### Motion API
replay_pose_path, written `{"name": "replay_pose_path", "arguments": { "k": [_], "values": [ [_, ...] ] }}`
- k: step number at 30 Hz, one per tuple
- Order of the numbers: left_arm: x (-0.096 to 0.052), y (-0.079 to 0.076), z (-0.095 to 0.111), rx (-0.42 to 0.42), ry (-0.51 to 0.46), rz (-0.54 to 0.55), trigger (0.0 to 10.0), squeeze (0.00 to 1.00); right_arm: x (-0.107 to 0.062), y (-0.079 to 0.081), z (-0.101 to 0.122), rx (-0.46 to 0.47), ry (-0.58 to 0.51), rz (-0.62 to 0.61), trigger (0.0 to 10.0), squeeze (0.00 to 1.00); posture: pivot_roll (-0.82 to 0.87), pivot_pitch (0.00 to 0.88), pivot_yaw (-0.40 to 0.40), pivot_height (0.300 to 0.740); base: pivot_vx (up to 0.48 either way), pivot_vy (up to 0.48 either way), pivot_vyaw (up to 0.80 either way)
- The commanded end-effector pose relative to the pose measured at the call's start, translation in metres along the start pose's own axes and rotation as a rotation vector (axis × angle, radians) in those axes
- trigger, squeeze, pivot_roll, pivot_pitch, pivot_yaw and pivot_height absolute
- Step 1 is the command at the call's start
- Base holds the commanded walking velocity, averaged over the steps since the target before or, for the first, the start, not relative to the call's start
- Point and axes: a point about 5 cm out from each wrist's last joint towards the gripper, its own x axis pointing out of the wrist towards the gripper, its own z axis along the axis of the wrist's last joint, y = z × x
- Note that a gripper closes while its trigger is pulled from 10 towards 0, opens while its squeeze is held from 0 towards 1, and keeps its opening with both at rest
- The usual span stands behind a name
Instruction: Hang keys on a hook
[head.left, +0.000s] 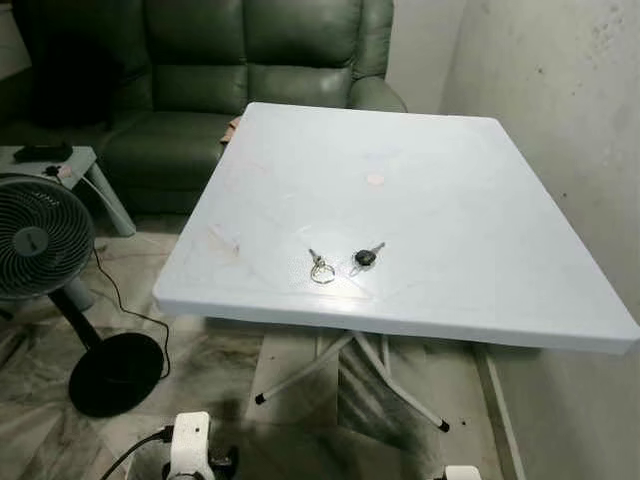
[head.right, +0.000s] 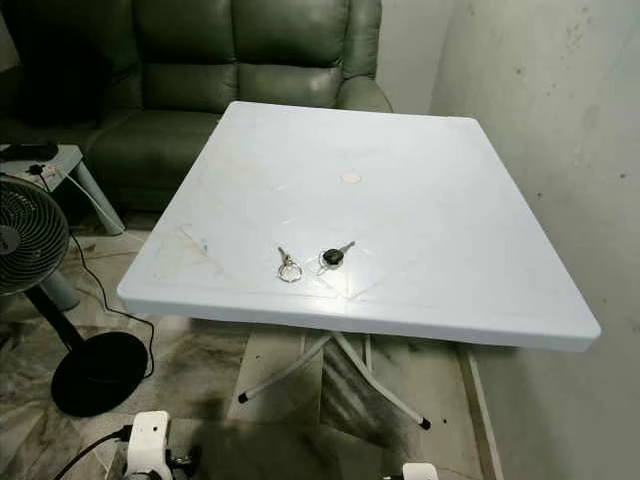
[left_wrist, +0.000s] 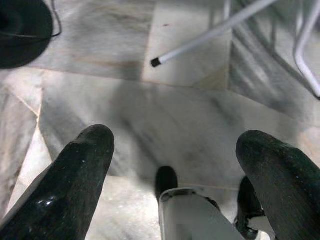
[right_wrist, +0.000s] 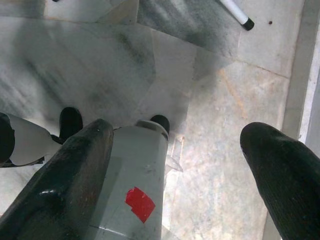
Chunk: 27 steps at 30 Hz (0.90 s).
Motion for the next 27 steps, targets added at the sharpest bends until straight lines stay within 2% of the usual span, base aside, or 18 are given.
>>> {"name": "replay_pose_path", "arguments": {
  "k": [1,5,7,8,9,14,15,17,19,20,22,25,27],
  "values": [
    [-0.001,0.002,0.0,0.038,-0.011,-0.015,10.0,0.0,-0.002,0.0,-0.009,-0.027,0.035,0.011,10.0,0.0,0.03,0.0,-0.003,0.74,0.0,0.0,0.0],
    [-0.001,-0.001,0.001,0.074,-0.031,-0.052,10.0,0.0,-0.002,0.0,-0.007,-0.067,0.02,0.032,10.0,0.0,0.04,0.0,-0.004,0.74,0.0,0.0,0.0],
    [-0.002,-0.006,0.003,0.134,-0.059,-0.104,10.0,0.0,-0.001,0.004,0.0,-0.13,-0.009,0.073,10.0,0.0,0.04,0.0,-0.004,0.74,0.0,0.0,0.0],
    [-0.002,-0.006,0.003,0.134,-0.059,-0.104,10.0,0.0,-0.001,0.004,0.0,-0.13,-0.009,0.073,10.0,0.0,0.04,0.0,-0.004,0.74,0.0,0.0,0.0],
    [-0.002,-0.01,0.006,0.178,-0.088,-0.148,10.0,0.0,0.0,0.007,0.006,-0.18,-0.038,0.109,10.0,0.0,0.04,0.0,-0.005,0.74,0.0,0.0,0.0],
    [-0.002,-0.014,0.012,0.225,-0.13,-0.196,10.0,0.0,0.001,0.009,0.016,-0.218,-0.081,0.145,10.0,0.0,0.04,0.0,-0.004,0.74,0.0,0.0,0.0],
    [-0.003,-0.016,0.017,0.264,-0.17,-0.234,10.0,0.0,0.003,0.011,0.028,-0.246,-0.132,0.176,10.0,0.0,0.04,0.0,-0.003,0.74,0.0,0.0,0.0],
    [-0.003,-0.016,0.017,0.264,-0.17,-0.234,10.0,0.0,0.003,0.011,0.028,-0.246,-0.132,0.176,10.0,0.0,0.04,0.0,-0.003,0.74,0.0,0.0,0.0],
    [-0.004,-0.018,0.024,0.31,-0.216,-0.271,10.0,0.0,0.003,0.012,0.045,-0.268,-0.199,0.209,10.0,0.0,0.04,0.0,-0.003,0.74,0.0,0.0,0.0],
    [-0.004,-0.018,0.024,0.31,-0.216,-0.271,10.0,0.0,0.003,0.012,0.045,-0.268,-0.199,0.209,10.0,0.0,0.04,0.0,-0.003,0.74,0.0,0.0,0.0],
    [-0.006,-0.021,0.033,0.345,-0.283,-0.309,10.0,0.0,0.003,0.013,0.064,-0.267,-0.28,0.258,10.0,0.0,0.04,0.0,-0.003,0.74,0.0,0.0,0.0],
    [-0.006,-0.022,0.037,0.353,-0.307,-0.318,10.0,0.0,0.002,0.013,0.069,-0.252,-0.309,0.272,10.0,0.0,0.04,0.0,-0.003,0.74,0.0,0.0,0.0],
    [-0.008,-0.023,0.045,0.37,-0.367,-0.335,10.0,0.0,0.0,0.014,0.082,-0.229,-0.39,0.304,10.0,0.0,0.05,0.0,-0.002,0.74,0.0,0.0,0.0]
  ]
}}
